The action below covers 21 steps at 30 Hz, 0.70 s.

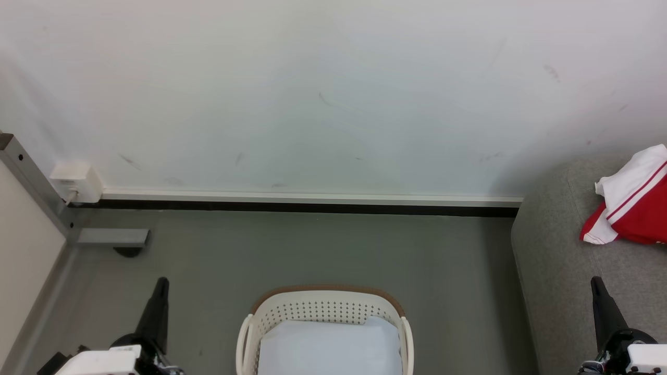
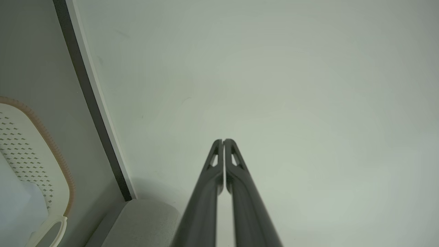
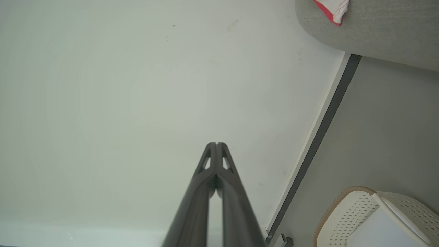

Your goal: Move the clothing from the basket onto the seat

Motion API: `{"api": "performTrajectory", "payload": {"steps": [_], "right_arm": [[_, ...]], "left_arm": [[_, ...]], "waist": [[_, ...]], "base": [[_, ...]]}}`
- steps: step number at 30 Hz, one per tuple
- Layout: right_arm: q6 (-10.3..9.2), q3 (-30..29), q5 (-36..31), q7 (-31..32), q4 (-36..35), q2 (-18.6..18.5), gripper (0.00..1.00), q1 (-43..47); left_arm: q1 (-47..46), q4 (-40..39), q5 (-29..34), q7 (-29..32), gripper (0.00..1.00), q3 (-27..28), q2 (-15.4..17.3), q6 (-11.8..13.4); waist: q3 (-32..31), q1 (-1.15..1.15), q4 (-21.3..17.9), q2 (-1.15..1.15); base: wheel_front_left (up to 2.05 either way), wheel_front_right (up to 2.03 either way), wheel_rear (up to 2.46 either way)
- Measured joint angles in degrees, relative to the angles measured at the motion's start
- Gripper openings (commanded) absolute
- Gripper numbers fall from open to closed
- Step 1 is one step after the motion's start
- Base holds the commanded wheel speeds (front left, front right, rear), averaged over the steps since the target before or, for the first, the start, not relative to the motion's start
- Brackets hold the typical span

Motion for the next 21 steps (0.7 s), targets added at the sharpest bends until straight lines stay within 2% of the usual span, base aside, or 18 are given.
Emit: {"api": "performTrajectory", "payload": {"steps": [21], "right_arm": [[0.0, 0.0, 0.0, 0.0, 0.0, 0.0, 0.0, 0.0]], "left_arm": [[0.0, 0.0, 0.0, 0.0, 0.0, 0.0, 0.0, 0.0]], "waist": [[0.0, 0.0, 0.0, 0.0]], "base": [[0.0, 0.0, 0.0]]}}
